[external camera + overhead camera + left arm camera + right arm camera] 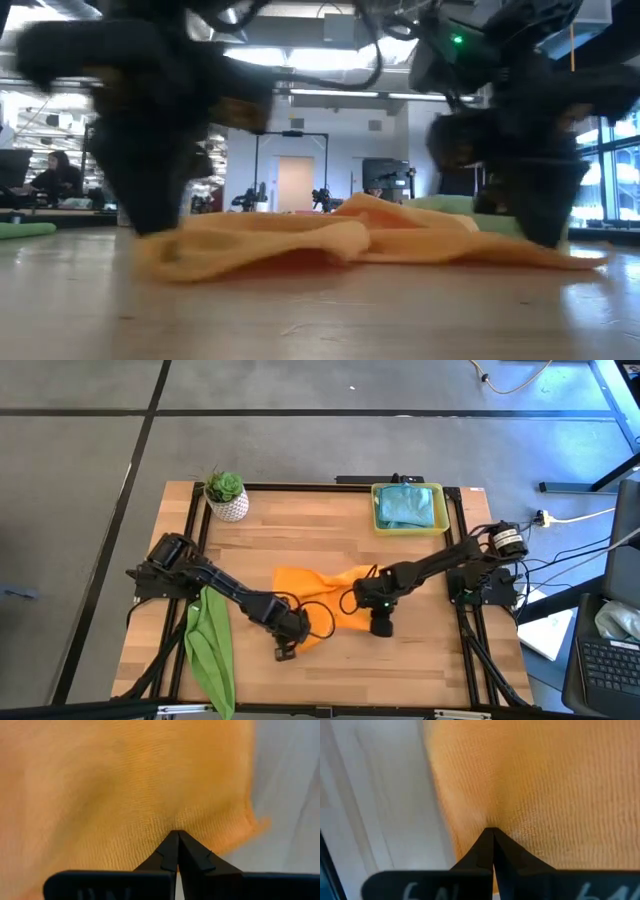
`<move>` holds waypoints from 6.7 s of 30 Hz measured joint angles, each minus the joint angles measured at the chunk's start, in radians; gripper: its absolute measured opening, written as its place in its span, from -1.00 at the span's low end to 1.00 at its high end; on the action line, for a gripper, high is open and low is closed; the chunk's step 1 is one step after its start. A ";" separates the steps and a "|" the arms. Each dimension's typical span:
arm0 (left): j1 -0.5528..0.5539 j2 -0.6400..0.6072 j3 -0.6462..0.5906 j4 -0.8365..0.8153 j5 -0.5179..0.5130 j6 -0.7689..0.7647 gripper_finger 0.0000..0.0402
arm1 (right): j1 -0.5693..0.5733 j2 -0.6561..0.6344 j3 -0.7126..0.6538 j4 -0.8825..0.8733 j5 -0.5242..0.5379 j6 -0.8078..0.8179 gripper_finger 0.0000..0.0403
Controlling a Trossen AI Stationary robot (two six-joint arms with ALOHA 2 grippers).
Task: Fold microfiber towels
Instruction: Fold the orange microfiber towel
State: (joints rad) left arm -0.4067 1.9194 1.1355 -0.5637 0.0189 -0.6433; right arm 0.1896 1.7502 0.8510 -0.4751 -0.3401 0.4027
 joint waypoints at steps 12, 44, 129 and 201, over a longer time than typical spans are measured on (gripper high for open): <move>-0.062 -0.065 -0.012 -0.160 -0.008 0.042 -0.99 | 0.020 -0.023 -0.001 -0.218 -0.026 -0.118 -0.94; -0.010 -0.270 -0.011 0.044 -0.274 -0.390 -0.99 | -0.212 -0.253 -0.008 0.011 0.308 0.091 -0.92; -0.062 -0.398 -0.007 -0.171 -0.219 -0.292 -0.99 | -0.466 -0.490 0.081 -0.363 0.362 -0.010 -0.92; -0.495 -0.794 -0.006 -0.007 -0.716 -0.448 -0.98 | 0.232 0.575 0.969 0.019 0.324 0.639 -0.31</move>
State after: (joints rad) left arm -0.9016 1.1254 1.1290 -0.5709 -0.6975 -1.0912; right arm 0.4221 2.3249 1.8202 -0.4562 -0.0160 1.0421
